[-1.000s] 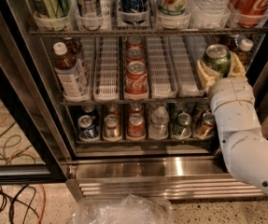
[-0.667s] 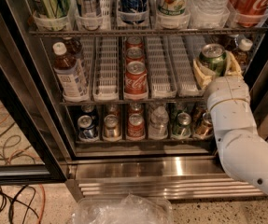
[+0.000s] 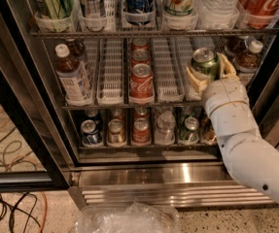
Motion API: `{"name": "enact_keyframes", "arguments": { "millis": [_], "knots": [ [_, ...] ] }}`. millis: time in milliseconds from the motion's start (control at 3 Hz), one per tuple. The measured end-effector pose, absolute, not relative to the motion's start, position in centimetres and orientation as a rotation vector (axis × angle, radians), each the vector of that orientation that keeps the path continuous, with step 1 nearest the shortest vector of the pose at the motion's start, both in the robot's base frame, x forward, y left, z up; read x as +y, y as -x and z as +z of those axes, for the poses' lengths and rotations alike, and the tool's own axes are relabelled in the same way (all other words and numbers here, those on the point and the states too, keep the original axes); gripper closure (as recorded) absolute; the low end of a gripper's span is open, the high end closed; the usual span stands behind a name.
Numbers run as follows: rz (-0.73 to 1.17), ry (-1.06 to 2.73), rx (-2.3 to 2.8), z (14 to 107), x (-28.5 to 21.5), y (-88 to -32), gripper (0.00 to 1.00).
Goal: Pick green can from middle shelf of fridge
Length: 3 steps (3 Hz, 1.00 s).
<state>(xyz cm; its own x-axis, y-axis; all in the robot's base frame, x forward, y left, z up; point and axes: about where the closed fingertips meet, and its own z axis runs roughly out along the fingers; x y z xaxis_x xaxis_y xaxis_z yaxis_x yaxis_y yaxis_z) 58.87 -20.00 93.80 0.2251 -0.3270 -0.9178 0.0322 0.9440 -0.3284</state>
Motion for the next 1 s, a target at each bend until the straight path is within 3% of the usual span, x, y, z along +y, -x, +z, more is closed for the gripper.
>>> {"name": "enact_keyframes", "arguments": {
  "millis": [333, 1000],
  "knots": [
    [-0.201, 0.338, 1.323, 92.9, -18.4, -58.0, 1.0],
    [0.06, 0.582, 1.349, 87.3, -11.5, -50.4, 1.0]
  ]
}}
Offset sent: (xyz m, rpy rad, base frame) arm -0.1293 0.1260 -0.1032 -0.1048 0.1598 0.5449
